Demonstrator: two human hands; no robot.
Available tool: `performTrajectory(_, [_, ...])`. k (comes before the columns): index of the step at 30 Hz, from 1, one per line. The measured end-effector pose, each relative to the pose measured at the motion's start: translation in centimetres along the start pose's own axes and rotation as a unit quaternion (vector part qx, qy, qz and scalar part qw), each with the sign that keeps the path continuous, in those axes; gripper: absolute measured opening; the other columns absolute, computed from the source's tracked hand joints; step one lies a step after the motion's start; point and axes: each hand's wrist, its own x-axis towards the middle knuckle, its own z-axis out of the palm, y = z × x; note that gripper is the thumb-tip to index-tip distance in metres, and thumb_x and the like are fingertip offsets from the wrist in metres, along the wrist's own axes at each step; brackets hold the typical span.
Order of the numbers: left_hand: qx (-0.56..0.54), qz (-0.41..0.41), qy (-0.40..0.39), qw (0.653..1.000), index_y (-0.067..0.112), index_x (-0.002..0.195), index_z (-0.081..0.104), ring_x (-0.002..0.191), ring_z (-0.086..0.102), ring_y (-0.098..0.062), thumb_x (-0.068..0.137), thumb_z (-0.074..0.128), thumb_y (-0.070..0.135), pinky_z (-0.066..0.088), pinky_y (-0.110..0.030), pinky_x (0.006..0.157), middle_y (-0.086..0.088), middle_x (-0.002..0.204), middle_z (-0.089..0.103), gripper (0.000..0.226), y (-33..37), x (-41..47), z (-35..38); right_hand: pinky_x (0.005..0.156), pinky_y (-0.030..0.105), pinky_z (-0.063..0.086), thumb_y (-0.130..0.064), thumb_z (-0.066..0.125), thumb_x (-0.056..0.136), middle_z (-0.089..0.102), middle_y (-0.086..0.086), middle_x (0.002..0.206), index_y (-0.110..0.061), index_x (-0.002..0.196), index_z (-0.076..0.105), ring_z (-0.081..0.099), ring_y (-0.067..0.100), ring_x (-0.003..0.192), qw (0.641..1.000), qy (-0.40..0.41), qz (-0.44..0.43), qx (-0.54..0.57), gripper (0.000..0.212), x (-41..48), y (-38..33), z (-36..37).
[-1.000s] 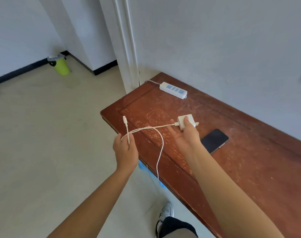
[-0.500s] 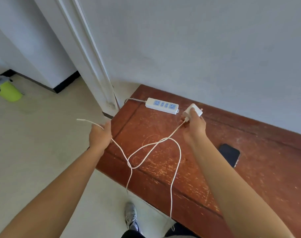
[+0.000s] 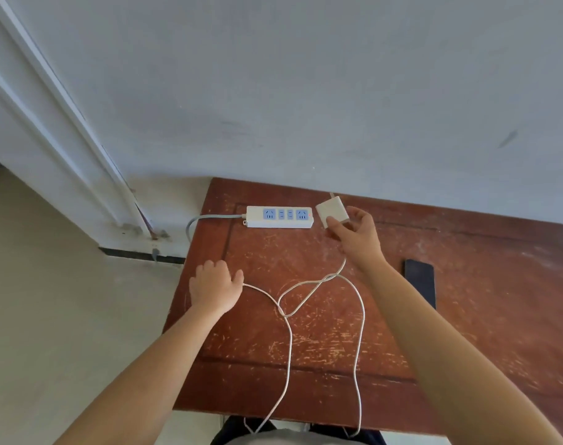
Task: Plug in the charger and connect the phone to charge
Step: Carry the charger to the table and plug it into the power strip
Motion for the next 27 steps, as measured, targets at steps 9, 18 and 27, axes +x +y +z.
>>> performTrajectory(9, [0.090,0.163,-0.044,0.982,0.015,0.158,-0.001,0.153,-0.008,-0.037,0.101,0.030,0.054,0.019,-0.056,0.122,-0.018,0.166,-0.015,0.076,2.6,6.8,3.1,0.074,0.044,0.061,-0.027,0.064,0.095,0.067,0.006,0.124,-0.025,0.136,0.049,0.071,0.025,0.087,0.921,-0.087,-0.107,-0.364,0.044,6.6,0.6,2.0])
performTrajectory(18, [0.110,0.160,-0.032,0.981,0.023,0.155,-0.018,0.153,-0.011,-0.035,0.095,0.005,0.068,0.005,-0.063,0.119,-0.014,0.163,-0.030,0.079,3.4,11.1,8.8,0.085,0.039,0.050,-0.033,0.067,0.093,0.066,-0.003,0.128,-0.034,0.131,0.058,0.065,0.025,0.109,0.811,-0.182,-0.212,-0.513,0.039,13.1,1.8,4.4])
performTrajectory(27, [0.104,0.167,-0.012,0.980,0.026,0.158,0.001,0.154,-0.005,-0.036,0.095,0.001,0.070,0.006,-0.065,0.118,-0.014,0.165,-0.022,0.077,2.8,11.6,10.2,0.076,0.035,0.045,-0.032,0.055,0.101,0.066,-0.003,0.127,-0.037,0.135,0.056,0.062,0.025,0.115,0.674,-0.241,-0.288,-0.636,0.034,15.5,-0.4,7.2])
